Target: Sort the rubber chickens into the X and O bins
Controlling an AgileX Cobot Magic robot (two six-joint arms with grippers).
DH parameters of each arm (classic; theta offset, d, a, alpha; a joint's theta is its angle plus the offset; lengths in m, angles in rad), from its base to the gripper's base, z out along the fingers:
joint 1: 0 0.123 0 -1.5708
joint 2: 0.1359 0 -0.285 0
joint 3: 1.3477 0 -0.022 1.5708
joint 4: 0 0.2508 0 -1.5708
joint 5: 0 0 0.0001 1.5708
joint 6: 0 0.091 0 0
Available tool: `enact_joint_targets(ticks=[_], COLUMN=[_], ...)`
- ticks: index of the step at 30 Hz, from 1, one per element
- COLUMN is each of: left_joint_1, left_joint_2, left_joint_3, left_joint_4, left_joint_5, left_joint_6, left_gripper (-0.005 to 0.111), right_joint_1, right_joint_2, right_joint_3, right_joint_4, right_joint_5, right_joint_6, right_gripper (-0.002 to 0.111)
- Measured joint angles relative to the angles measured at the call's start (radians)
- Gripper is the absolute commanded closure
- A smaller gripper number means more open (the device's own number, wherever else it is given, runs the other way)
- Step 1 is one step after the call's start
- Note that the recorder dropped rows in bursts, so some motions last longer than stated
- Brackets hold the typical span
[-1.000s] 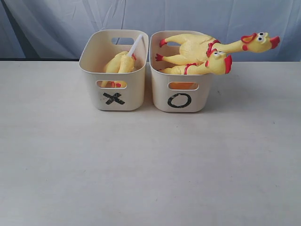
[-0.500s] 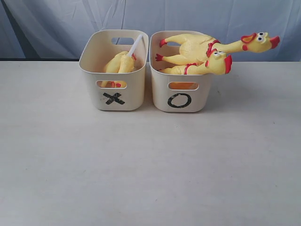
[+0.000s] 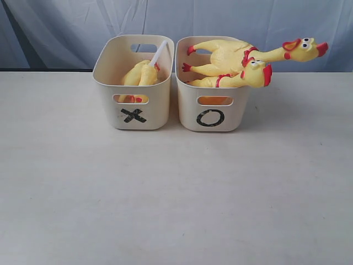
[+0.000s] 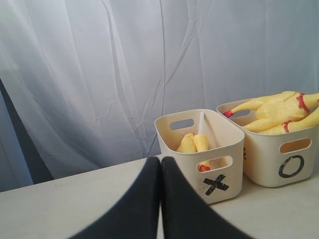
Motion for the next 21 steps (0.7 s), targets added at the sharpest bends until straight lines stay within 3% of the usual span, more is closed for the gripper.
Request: enact_joint_targets(ticks=[8,12,21], left_joint_1=[0.003,0.039,0.287], left_joint_2=[0.000,0.000,0.000], left_joint_3=[0.000,0.000,0.000], left_joint_4=[0.007,0.008,0.015], left_joint_5=[0.000,0.000,0.000], left_joint_6=[0.000,0.000,0.000], left_gripper=[0.107,0.107,0.107], right_joint_1=[0.000,0.000,-0.105], right_joint_2=[-0.007,-0.007,-0.130], right_joint_3=[0.000,0.000,0.002], right_joint_4=[0.004,0.004,0.009], right_joint_5=[0.008,0.008,0.017], right_joint_6=[0.002,0.002,0.002], right_gripper=[0.109,0.109,0.109])
